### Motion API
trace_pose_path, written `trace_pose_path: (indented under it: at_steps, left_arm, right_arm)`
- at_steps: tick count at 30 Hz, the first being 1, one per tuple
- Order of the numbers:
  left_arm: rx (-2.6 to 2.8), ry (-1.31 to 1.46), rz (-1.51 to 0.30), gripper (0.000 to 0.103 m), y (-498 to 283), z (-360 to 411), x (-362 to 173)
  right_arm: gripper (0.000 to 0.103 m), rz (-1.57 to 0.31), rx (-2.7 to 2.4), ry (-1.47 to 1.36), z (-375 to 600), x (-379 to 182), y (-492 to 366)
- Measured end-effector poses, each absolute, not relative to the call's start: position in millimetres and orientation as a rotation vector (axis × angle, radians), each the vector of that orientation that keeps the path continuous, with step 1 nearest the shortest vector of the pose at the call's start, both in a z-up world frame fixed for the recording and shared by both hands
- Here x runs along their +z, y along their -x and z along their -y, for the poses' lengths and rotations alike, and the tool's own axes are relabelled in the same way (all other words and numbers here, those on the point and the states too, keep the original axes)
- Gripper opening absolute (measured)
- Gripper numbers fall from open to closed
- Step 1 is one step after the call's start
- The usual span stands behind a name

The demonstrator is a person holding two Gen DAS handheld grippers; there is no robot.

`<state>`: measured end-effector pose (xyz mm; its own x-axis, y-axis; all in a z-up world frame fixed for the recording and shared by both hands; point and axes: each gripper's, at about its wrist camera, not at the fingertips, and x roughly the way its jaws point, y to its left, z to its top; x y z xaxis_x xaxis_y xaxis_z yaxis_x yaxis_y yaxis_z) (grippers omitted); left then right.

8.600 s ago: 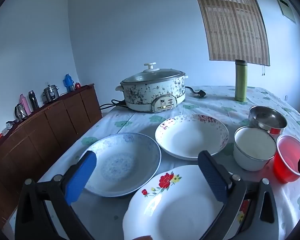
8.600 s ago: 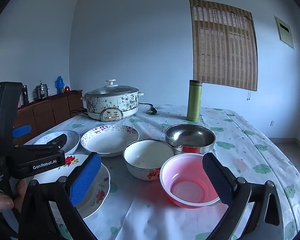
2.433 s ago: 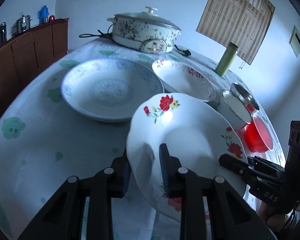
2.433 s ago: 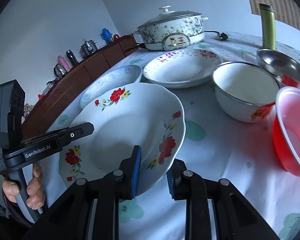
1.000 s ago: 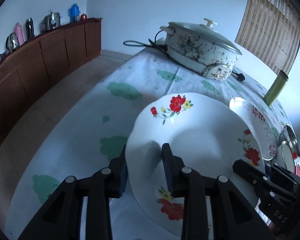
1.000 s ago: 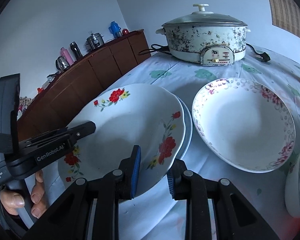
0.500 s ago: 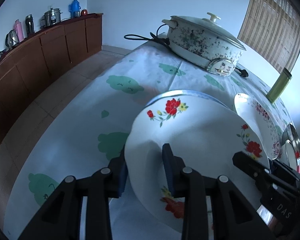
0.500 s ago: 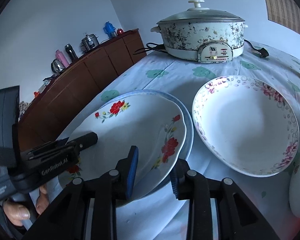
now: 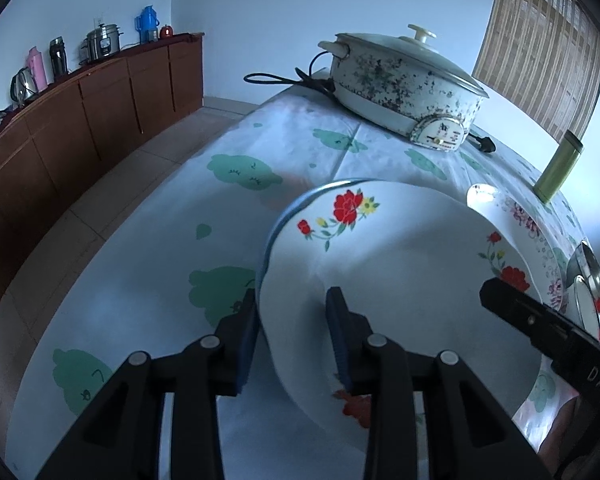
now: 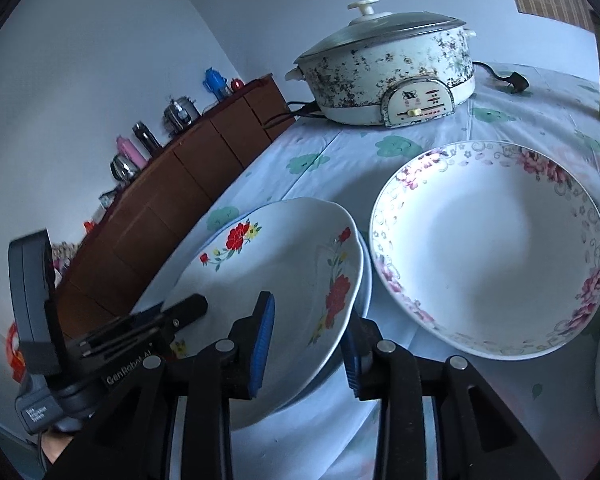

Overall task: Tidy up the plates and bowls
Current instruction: 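Lift the red-flower plate with both grippers and carry it over the blue-patterned plate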

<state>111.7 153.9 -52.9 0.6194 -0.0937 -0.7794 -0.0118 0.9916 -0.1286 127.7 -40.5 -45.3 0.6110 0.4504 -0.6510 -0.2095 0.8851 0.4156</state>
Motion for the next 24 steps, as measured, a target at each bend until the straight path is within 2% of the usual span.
trace_pose_path:
  at_steps: [5,24]
  left_arm:
    - [-0.045,0.124,-0.898,0.034,-111.4,-153.5,-53.0]
    - [-0.020,0.068,-0.892,0.039,-111.2,-147.4,-55.2]
  right_arm:
    - [0.034,-0.812,0.375,-0.291,40.4,-42.5,-122.6]
    - [0.037,-0.857,0.394,-0.510,72.7,-48.6,-119.5]
